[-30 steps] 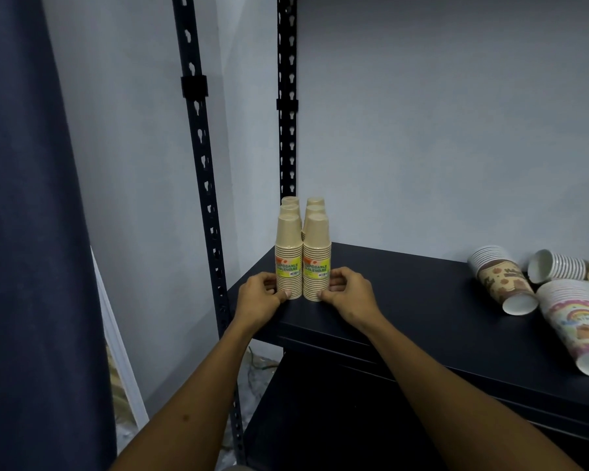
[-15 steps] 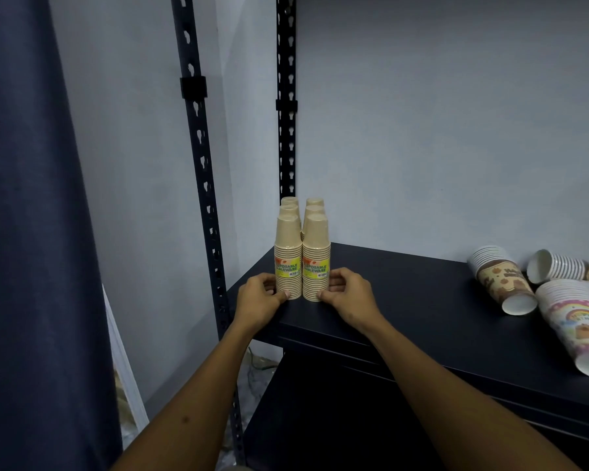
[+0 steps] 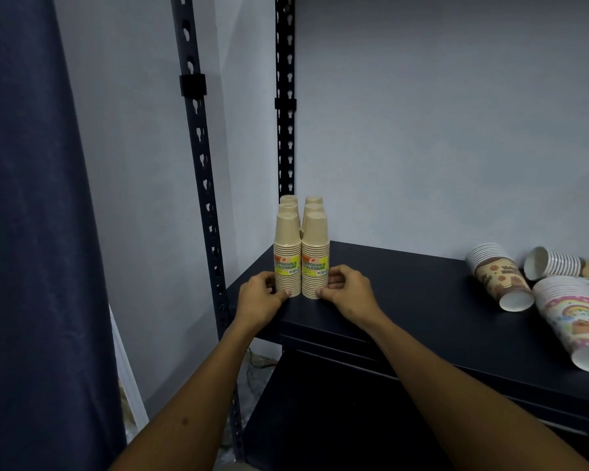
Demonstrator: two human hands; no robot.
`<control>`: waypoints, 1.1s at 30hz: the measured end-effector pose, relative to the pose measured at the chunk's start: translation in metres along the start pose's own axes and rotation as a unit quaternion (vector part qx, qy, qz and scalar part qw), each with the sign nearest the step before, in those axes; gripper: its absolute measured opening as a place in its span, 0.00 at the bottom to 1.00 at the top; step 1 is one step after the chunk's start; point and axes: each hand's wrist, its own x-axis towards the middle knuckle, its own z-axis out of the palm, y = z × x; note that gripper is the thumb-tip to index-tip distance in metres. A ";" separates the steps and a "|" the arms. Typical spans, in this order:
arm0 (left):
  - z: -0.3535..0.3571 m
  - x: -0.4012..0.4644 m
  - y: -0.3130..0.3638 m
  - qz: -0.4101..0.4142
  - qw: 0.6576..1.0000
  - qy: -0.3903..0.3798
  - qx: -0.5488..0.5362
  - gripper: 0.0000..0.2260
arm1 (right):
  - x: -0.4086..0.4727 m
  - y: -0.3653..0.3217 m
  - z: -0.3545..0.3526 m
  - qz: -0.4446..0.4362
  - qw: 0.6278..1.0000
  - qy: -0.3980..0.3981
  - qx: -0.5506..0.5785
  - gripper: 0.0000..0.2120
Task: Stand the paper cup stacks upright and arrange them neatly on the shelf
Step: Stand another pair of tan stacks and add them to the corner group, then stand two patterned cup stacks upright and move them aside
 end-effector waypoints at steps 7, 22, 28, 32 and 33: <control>0.009 -0.032 0.011 0.021 0.993 0.089 0.071 0.25 | -0.002 0.004 -0.004 0.000 0.999 0.025 -0.042 0.21; 0.076 -0.073 0.063 0.202 0.963 -0.028 0.174 0.11 | -0.078 0.025 -0.109 -0.052 0.946 -0.101 -0.303 0.13; 0.127 -0.083 0.111 0.237 0.948 -0.123 0.172 0.11 | -0.124 0.045 -0.192 -0.147 0.850 -0.043 -0.504 0.09; 0.166 -0.090 0.148 0.219 0.944 -0.193 0.155 0.14 | -0.160 0.060 -0.241 -0.158 0.791 0.115 -0.580 0.11; 0.175 -0.091 0.157 0.210 0.945 -0.202 0.148 0.14 | -0.168 0.064 -0.250 -0.120 0.798 0.143 -0.573 0.16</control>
